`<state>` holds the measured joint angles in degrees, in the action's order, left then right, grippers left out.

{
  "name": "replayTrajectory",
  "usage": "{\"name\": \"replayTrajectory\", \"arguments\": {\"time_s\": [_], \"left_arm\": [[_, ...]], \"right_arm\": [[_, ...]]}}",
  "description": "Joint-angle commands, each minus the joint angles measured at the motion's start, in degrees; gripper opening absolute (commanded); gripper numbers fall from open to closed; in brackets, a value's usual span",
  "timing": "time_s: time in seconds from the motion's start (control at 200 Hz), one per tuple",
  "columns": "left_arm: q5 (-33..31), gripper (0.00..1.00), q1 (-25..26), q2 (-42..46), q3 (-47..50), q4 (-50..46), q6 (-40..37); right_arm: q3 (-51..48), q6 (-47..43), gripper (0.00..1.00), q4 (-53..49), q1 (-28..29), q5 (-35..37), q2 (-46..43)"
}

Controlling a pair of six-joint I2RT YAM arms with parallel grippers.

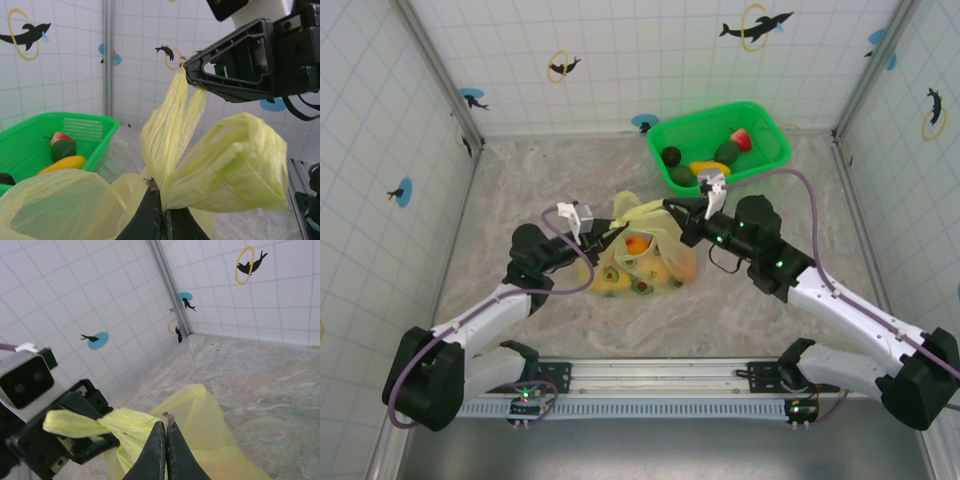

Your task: Place the fake fruits into the plastic bag and tie a complex knot

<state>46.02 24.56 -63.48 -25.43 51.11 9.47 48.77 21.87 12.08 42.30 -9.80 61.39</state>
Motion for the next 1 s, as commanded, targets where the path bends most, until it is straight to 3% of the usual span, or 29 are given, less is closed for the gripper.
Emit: {"name": "replayTrajectory", "arguments": {"time_s": [0.0,0.215,0.415,0.535,0.831,0.996], "left_arm": [[-1.7,0.00,-1.8,0.6,-0.4,1.2,0.9],[-1.7,0.00,-1.8,0.7,-0.1,2.1,1.1],[-3.8,0.00,-1.9,1.1,0.3,1.9,0.9],[-5.9,0.00,-1.9,1.6,0.6,1.5,0.5],[-6.1,0.00,-2.3,1.3,0.8,2.4,1.2],[-6.3,0.00,-2.3,1.1,0.6,2.2,1.4]], "right_arm": [[5.3,5.2,0.00,-5.0,-3.9,3.6,0.7],[8.8,5.0,0.00,-11.9,-4.4,3.0,2.8],[11.1,7.9,0.00,-14.1,-4.1,-3.9,4.2],[9.7,8.3,0.00,-15.2,0.2,-7.3,4.9],[3.8,7.1,0.00,-14.2,10.1,-4.3,7.4],[1.4,8.3,0.00,-10.0,12.7,-1.9,9.8]]}}
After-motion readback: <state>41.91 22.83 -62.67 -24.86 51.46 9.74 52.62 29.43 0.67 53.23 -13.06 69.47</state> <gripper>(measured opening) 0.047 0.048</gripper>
